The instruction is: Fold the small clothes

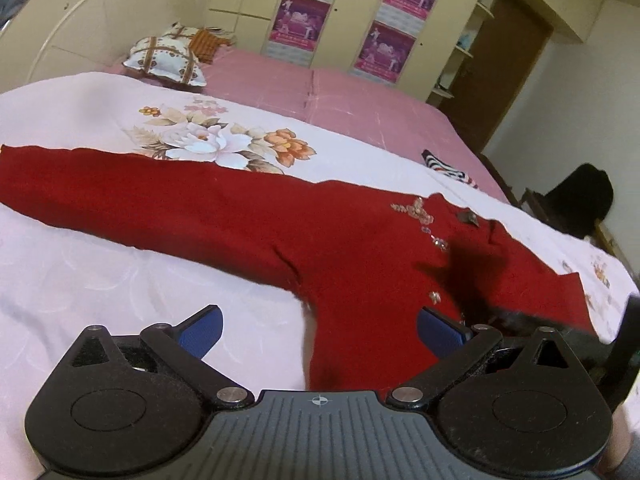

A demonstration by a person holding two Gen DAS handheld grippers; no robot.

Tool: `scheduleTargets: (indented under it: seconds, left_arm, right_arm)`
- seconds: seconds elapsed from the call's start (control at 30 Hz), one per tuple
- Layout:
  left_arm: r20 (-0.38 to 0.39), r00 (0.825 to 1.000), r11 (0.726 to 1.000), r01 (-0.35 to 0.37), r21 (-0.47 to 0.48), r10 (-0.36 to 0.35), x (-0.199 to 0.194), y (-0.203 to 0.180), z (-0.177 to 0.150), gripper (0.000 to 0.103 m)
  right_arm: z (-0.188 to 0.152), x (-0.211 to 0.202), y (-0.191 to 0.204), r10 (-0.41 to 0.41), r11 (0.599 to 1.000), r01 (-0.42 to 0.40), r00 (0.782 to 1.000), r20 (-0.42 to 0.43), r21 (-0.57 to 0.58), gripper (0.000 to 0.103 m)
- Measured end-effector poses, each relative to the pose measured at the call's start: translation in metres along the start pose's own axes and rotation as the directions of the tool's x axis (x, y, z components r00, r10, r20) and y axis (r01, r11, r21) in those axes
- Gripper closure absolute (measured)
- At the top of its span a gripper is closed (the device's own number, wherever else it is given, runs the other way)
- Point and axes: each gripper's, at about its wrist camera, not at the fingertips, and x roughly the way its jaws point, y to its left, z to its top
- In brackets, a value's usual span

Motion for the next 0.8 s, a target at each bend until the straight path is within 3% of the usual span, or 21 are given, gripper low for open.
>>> scheduleTargets:
  seconds: [0.13,0.2,0.33,0.37,0.4,0.43,0.47,0.6,0.67,0.8]
  left_arm:
    - [-0.021,0.997,0.997,0.072,-0.027,-0.072,0.015,-0.011,0.003,0.000]
    - [-0.035,0.992,0.992,0.119,-0.031,-0.120,0.027,-0.024,0.003,0.000]
    - [-0.086,0.969,0.972,0.226,-0.070,-0.232,0.064,-0.059,0.002,0.003]
    - [-0.106,0.962,0.967,0.243,-0.079,-0.251,0.074,-0.069,0.000,0.028]
    - [-0.141,0.961,0.970,0.230,-0.078,-0.240,0.085,-0.077,-0.002,0.040]
    - [-0.182,0.957,0.973,0.212,-0.089,-0.225,0.097,-0.084,-0.003,0.049]
    - [-0.191,0.956,0.972,0.207,-0.110,-0.225,0.106,-0.088,-0.005,0.049]
    - [-0.170,0.963,0.976,0.195,-0.094,-0.209,0.122,-0.105,-0.001,0.050]
    - [-0.182,0.961,0.977,0.197,-0.078,-0.208,0.130,-0.113,0.002,0.099]
    - [-0.124,0.970,0.978,0.206,-0.038,-0.209,0.119,-0.118,0.006,0.099]
  right_arm:
    - [-0.009,-0.011,0.009,0.002,0.999,-0.001,1.000,0.029,-0.047,0.066]
    - [-0.015,-0.032,0.003,0.017,0.999,-0.014,0.997,0.081,-0.032,0.064]
    - [-0.021,-0.067,-0.027,-0.041,0.997,0.032,0.991,0.128,0.070,0.065]
    - [-0.024,-0.079,-0.040,-0.061,0.993,0.046,0.989,0.138,0.112,0.065]
    - [-0.027,-0.088,-0.053,-0.081,0.987,0.059,0.986,0.143,0.149,0.065]
    - [-0.030,-0.098,-0.068,-0.101,0.979,0.072,0.984,0.145,0.190,0.065]
    - [-0.033,-0.107,-0.083,-0.121,0.968,0.085,0.982,0.144,0.235,0.064]
    - [-0.051,-0.139,-0.139,-0.163,0.905,0.089,0.976,0.145,0.416,0.063]
    - [-0.063,-0.148,-0.166,-0.157,0.852,0.057,0.976,0.151,0.521,0.063]
    - [-0.087,-0.148,-0.212,-0.062,0.683,-0.106,0.978,0.201,0.723,0.056]
